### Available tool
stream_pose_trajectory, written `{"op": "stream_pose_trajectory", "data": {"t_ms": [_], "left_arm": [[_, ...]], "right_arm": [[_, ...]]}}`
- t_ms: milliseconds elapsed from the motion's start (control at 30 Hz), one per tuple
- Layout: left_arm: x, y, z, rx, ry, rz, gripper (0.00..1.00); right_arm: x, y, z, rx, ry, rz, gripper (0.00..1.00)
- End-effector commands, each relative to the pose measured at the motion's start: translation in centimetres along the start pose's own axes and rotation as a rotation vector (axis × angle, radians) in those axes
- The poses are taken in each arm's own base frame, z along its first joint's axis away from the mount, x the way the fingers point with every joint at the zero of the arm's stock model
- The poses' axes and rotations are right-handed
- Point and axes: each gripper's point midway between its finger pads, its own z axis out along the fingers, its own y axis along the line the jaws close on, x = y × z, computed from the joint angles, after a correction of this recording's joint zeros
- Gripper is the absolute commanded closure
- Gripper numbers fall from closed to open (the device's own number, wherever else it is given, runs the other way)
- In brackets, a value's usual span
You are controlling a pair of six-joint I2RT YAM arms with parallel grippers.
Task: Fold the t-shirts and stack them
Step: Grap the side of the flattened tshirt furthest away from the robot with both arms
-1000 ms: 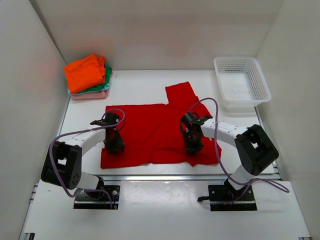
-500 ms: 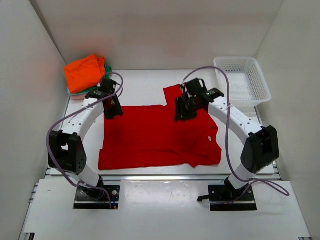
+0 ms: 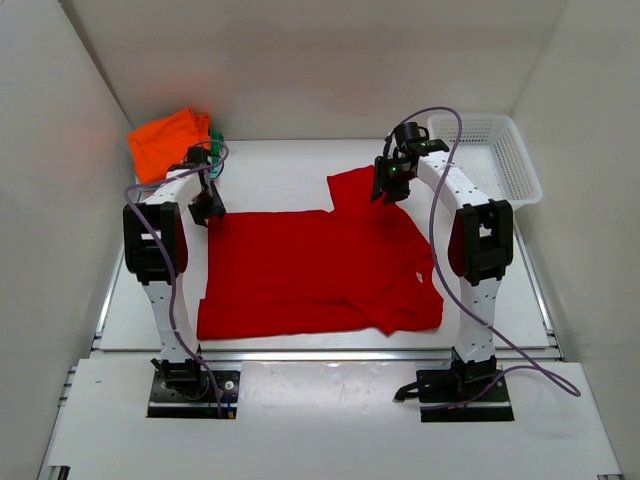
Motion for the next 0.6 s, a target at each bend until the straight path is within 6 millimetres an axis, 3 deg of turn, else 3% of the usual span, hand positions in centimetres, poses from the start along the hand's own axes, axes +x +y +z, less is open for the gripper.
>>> {"op": "stream_pose_trajectory", "data": {"t_ms": [0,33,233,567], "left_arm": [[-5.0,0.2,-1.6,0.018,-0.131,-0.019,0.47],[-5.5,0.7,-1.4,0.007,-0.138,-0.029,0.47],[-6.1,-0.5,-0.3,0.021,-0.145,-0.014,0.46],[-3.5,-0.9,2.2,0.038,-0.099,-0.017,0.47]], "right_arm": [[-1.7,1.0,-1.6,-0.033,-0.061,-0.027,0.61],[-1.8,0.9,-1.4,-0.033,-0.06,-0.017,0.61],[-1.7,0.2,-1.0,-0.037,-0.047,0.001,0.61],[-2.2,-0.9,-0.6,-0.035,-0.05,0.022,0.61]]}}
